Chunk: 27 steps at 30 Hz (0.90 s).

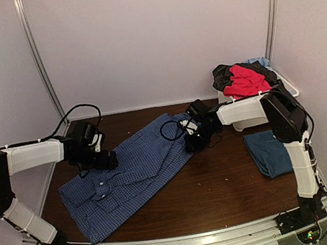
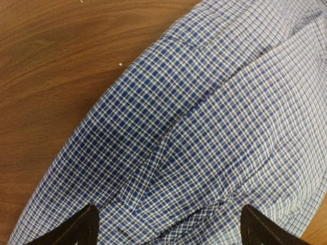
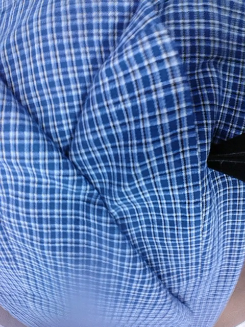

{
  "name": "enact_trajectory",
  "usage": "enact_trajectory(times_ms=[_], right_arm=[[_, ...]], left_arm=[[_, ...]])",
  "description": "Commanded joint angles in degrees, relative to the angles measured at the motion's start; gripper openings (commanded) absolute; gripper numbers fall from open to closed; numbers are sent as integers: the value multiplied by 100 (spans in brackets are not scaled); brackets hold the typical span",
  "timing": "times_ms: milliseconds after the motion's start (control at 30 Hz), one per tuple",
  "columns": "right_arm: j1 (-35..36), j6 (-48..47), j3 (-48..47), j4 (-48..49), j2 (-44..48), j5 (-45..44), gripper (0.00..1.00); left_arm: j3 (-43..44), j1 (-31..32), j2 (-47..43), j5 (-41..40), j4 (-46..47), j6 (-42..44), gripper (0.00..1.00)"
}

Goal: Fold and stack the mixed laundry pile
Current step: Rotate the rectangle-folded shirt at the center of the board.

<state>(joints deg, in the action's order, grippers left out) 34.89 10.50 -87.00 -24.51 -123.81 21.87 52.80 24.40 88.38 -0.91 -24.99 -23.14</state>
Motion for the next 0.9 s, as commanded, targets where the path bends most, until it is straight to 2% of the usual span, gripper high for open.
enact_trajectory(times_ms=[0,100,200,267,300,367,433,533,733,867], right_arm=[[-319,-593,-1344,-962,-1157,-1638,0],[-566,-904,-3185,-1568,-2007,-2146,0],[-606,-1179,-5436,-2127,-2820,-2396,0],[-607,-1174,-6169,-2228,-2933,-2307,0],[-602,-1152,-6043,-2120,-2766,-2216,0],[-579,-1059,-5142,-1633,-2126,-1845,1],[-541,-899,-3806,-950,-1286,-1317,3],[-424,-510,-2669,-436,-622,-515,3],[-61,-133,-1367,34,-95,410,3],[-177,103,-760,431,194,604,3]], left_arm=[[-15,-78,-325,-262,-43,-86,98],[25,-110,-325,-307,-112,-58,98],[87,-103,-209,-98,-135,14,98],[70,-83,-143,-25,-142,45,98],[46,-62,-122,-59,-161,48,97],[-29,-43,-76,-90,-145,29,92],[-89,16,45,26,-89,22,83],[-125,178,315,-47,-63,-75,70],[-485,430,740,90,285,-492,49],[-560,1078,1026,91,487,-862,41]])
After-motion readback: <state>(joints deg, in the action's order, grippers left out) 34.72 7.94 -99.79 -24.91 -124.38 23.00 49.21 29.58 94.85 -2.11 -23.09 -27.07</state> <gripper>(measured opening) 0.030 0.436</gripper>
